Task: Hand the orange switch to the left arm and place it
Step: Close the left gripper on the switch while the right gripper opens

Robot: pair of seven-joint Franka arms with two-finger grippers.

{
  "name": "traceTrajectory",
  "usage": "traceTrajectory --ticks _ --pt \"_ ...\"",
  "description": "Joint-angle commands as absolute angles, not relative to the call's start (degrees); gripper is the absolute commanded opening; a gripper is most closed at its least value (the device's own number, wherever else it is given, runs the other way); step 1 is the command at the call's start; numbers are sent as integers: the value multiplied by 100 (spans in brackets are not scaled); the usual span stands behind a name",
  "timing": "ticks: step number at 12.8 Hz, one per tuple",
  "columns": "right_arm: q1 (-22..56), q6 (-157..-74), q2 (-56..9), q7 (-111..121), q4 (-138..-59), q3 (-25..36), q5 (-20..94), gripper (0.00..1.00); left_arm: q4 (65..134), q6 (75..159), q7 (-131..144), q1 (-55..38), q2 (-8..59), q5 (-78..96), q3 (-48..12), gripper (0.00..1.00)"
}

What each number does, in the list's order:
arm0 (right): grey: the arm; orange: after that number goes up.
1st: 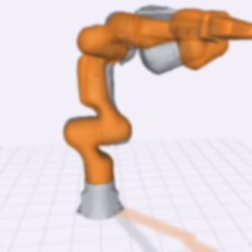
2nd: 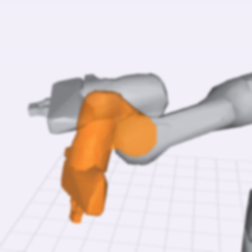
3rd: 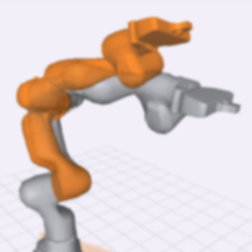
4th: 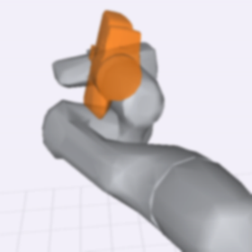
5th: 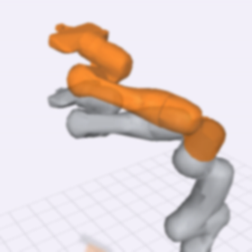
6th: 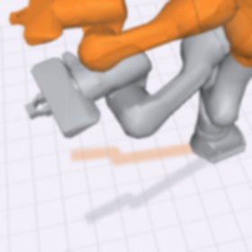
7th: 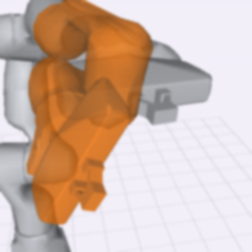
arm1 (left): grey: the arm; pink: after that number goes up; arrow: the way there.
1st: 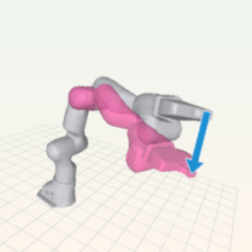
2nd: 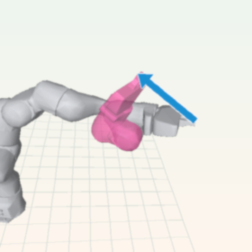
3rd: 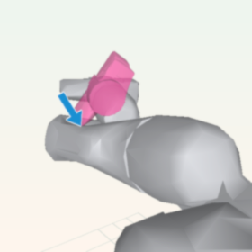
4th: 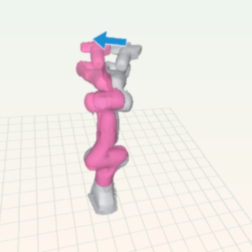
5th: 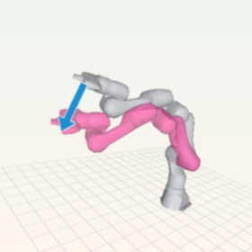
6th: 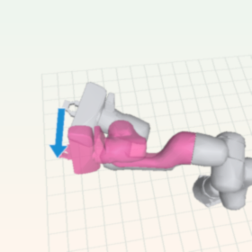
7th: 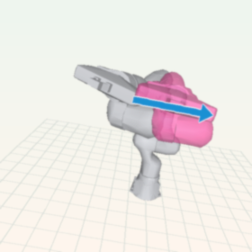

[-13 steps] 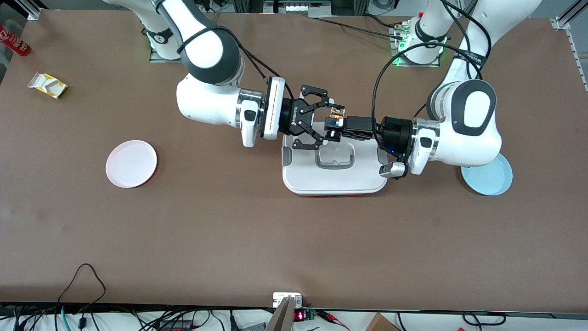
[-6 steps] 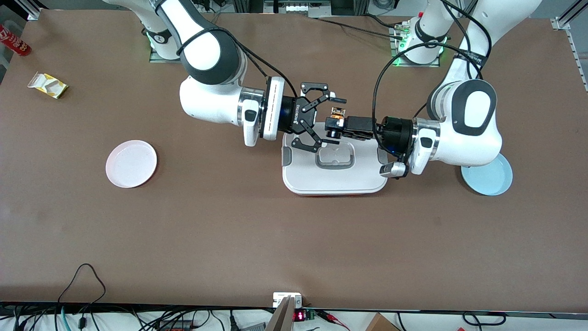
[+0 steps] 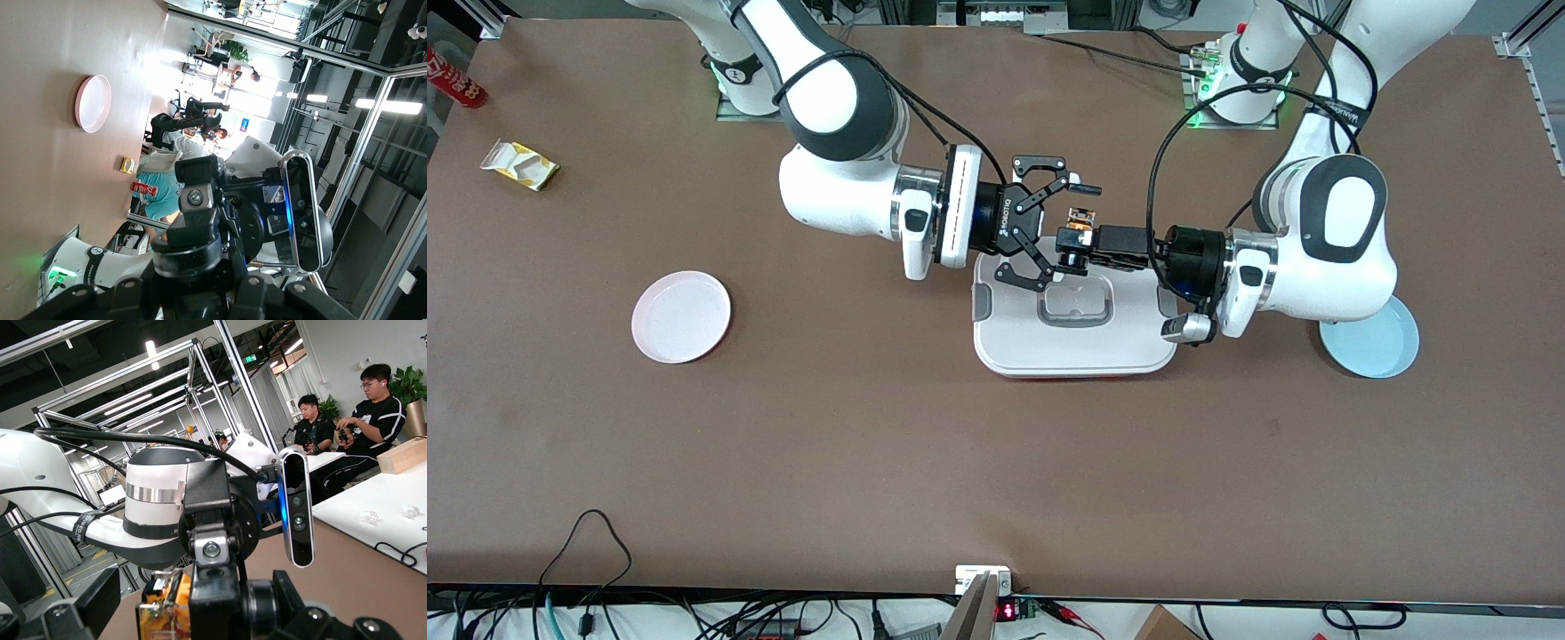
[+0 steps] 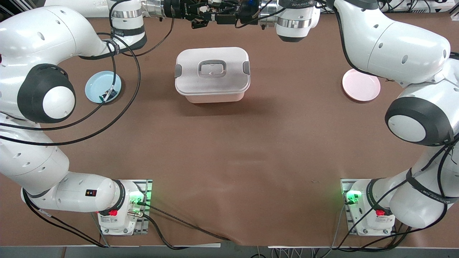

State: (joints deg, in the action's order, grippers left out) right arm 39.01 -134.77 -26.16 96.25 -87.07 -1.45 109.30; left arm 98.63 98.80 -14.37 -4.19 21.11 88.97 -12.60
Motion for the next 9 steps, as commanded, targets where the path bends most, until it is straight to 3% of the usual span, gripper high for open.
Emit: traceTrajectory --ticks 1,5,9 --pt "3903 -13562 -2646 9668 -8604 -132 11074 100 10011 9817 -1433 -308 1951 8676 -1266 18" --pt "3753 -13535 -2584 9694 -8657 -132 11030 100 9985 9529 -1424 -133 1977 8396 -1248 18" --pt "3630 -13483 -2496 9721 -8771 -132 10917 100 9879 9334 -1433 26 2004 6985 -1196 18"
